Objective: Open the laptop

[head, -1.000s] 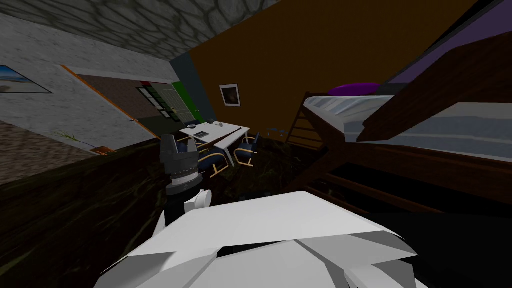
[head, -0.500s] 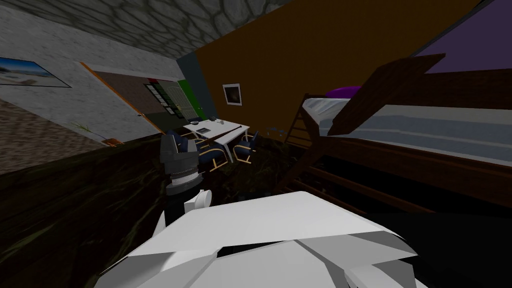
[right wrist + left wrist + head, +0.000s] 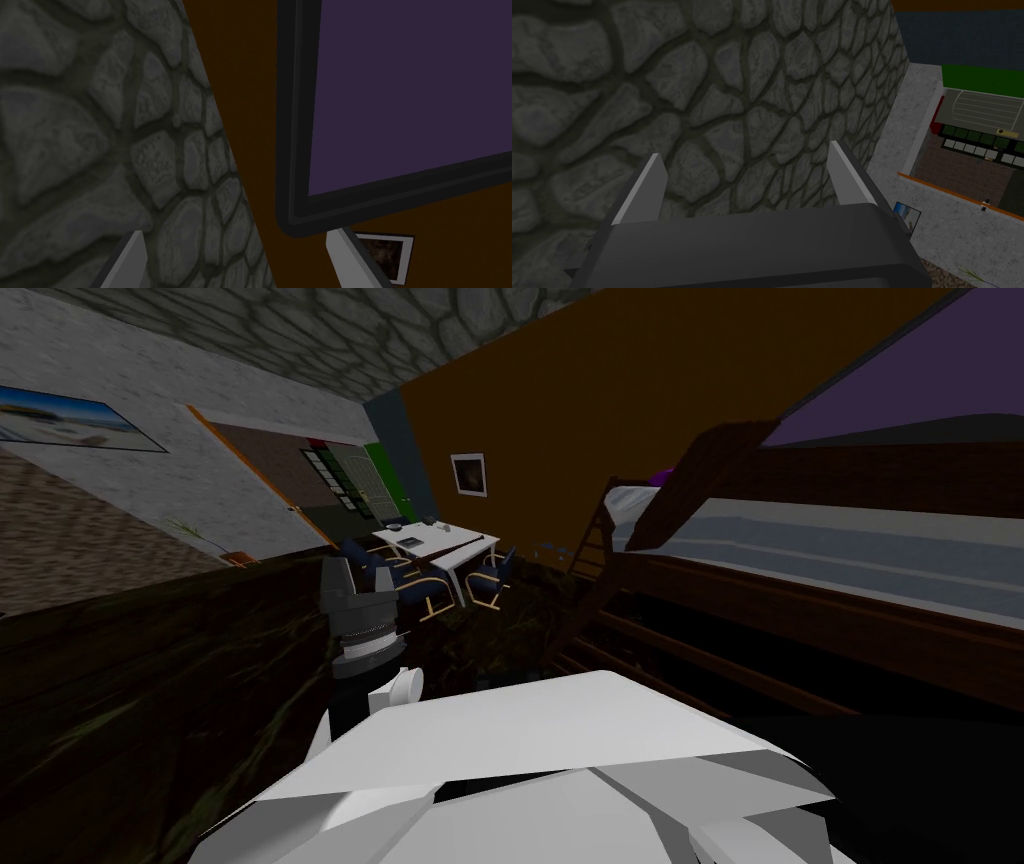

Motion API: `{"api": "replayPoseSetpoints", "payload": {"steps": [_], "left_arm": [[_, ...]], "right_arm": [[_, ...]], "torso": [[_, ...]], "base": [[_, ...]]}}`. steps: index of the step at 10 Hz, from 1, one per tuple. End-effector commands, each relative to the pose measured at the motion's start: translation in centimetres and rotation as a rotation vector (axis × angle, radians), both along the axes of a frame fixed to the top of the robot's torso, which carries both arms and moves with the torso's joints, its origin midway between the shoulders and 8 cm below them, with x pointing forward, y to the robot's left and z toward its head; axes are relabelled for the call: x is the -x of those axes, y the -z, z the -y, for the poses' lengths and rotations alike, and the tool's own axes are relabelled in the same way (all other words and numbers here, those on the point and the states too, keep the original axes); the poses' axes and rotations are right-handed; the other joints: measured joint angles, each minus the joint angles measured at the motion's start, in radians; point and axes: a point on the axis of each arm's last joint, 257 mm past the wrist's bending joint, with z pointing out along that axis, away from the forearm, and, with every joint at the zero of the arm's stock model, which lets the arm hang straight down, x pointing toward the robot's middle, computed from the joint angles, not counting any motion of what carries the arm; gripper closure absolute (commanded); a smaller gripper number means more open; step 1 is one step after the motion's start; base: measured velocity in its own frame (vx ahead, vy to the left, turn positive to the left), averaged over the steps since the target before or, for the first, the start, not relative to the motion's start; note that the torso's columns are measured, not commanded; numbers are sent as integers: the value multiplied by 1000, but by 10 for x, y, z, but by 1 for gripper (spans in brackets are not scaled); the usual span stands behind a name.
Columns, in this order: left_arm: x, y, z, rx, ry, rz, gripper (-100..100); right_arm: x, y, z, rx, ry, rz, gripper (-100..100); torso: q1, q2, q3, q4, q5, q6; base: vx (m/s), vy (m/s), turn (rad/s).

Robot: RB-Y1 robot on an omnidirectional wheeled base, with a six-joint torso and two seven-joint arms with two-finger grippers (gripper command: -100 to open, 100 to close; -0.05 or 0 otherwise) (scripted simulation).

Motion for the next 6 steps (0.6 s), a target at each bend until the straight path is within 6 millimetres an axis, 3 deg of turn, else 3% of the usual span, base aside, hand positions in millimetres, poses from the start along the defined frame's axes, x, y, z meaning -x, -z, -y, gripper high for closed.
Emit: {"api": "replayPoseSetpoints", "payload": {"steps": [1,6], "left_arm": [[0,0,0,0,0,0,0],[0,0,0,0,0,0,0]], "right_arm": [[-2,10,8,37,36,-39,-100],[-9,15,6,123,78,-106,-100]], "torso": [[-4,0,0,0,-2,2],[-7,-3,-3,-3,-5,0]], "base": [[-170,-156,92],[-178,-140,88]]}}
